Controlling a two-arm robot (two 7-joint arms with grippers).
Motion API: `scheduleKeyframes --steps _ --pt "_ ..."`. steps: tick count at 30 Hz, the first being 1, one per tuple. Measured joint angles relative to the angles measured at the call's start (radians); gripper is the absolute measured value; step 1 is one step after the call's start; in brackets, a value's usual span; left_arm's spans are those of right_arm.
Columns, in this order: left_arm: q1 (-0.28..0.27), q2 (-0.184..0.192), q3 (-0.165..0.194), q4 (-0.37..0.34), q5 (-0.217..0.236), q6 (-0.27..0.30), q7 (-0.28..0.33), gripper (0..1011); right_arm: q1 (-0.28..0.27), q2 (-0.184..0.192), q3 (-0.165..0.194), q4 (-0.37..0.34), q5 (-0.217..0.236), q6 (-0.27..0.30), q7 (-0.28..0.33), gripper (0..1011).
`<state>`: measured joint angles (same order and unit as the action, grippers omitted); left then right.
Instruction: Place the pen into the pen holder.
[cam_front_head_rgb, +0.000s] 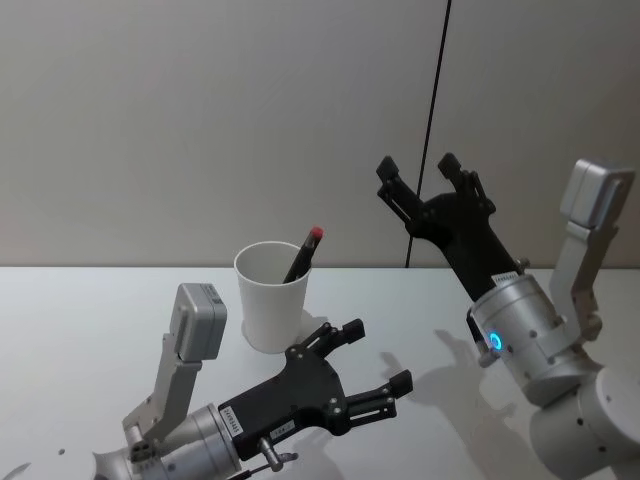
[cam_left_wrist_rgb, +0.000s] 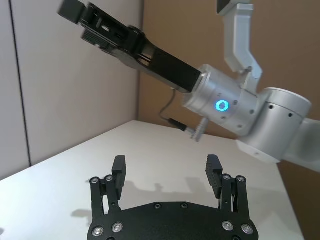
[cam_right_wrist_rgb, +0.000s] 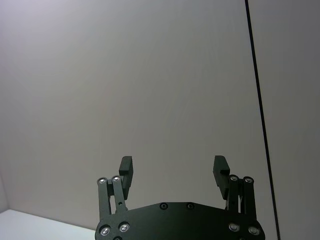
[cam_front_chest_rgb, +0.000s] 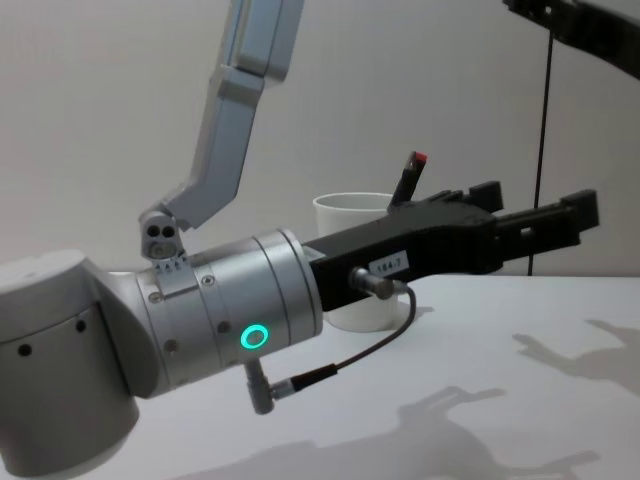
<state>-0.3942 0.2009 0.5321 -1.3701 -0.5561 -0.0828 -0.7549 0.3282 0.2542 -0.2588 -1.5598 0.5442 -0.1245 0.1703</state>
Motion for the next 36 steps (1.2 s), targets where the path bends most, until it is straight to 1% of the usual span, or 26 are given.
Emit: scheduleKeyframes --steps 4,6,7,9,10,11,14,16,20,21,23,24,25,27,30,32,36 --pt "0.007 0.008 -0.004 -0.013 0.018 0.005 0.037 1004 -0.028 0.007 0.003 -0.016 -0.021 0.013 -0.009 1001" --pt "0.014 0.016 -0.007 -0.023 0.032 0.008 0.067 1004 -0.040 0.010 0.004 -0.024 -0.031 0.018 -0.012 1001" --pt "0.018 0.021 -0.009 -0.030 0.041 0.011 0.086 1004 -0.055 0.014 0.006 -0.033 -0.042 0.025 -0.017 1001" --pt "0.022 0.025 -0.011 -0.036 0.050 0.013 0.105 1004 -0.068 0.017 0.007 -0.041 -0.052 0.032 -0.021 1001" --pt "0.025 0.028 -0.013 -0.041 0.056 0.015 0.116 1005 -0.084 0.021 0.008 -0.050 -0.063 0.038 -0.025 1001" --pt "0.029 0.034 -0.015 -0.048 0.066 0.018 0.137 1004 -0.091 0.022 0.009 -0.054 -0.069 0.041 -0.027 1001" --pt "0.035 0.040 -0.018 -0.058 0.079 0.021 0.165 1004 -0.119 0.029 0.012 -0.072 -0.089 0.055 -0.036 1001" --pt "0.041 0.048 -0.021 -0.068 0.094 0.026 0.196 1004 -0.133 0.033 0.014 -0.080 -0.100 0.062 -0.041 1001" --pt "0.055 0.063 -0.027 -0.089 0.123 0.034 0.257 1004 -0.177 0.044 0.018 -0.107 -0.133 0.082 -0.054 1001" --pt "0.055 0.063 -0.027 -0.089 0.123 0.034 0.257 1004 -0.184 0.046 0.018 -0.112 -0.139 0.085 -0.056 1001" --pt "0.063 0.073 -0.032 -0.103 0.143 0.039 0.297 1005 -0.206 0.051 0.020 -0.125 -0.155 0.095 -0.063 1001" --pt "0.063 0.073 -0.032 -0.103 0.143 0.039 0.297 1004 -0.212 0.052 0.021 -0.128 -0.159 0.098 -0.065 1001" --pt "0.067 0.077 -0.034 -0.110 0.152 0.042 0.316 1005 -0.226 0.056 0.022 -0.137 -0.170 0.104 -0.069 1001" --pt "0.071 0.082 -0.036 -0.117 0.161 0.044 0.336 1004 -0.242 0.059 0.023 -0.146 -0.181 0.111 -0.073 1001" --pt "0.082 0.094 -0.041 -0.134 0.185 0.051 0.386 1004 -0.277 0.068 0.027 -0.167 -0.208 0.128 -0.084 1001" --pt "0.087 0.099 -0.043 -0.141 0.195 0.054 0.407 1005 -0.283 0.069 0.027 -0.171 -0.212 0.131 -0.086 1001" --pt "0.097 0.111 -0.048 -0.159 0.218 0.060 0.457 1004 -0.319 0.078 0.031 -0.193 -0.239 0.148 -0.097 1001"
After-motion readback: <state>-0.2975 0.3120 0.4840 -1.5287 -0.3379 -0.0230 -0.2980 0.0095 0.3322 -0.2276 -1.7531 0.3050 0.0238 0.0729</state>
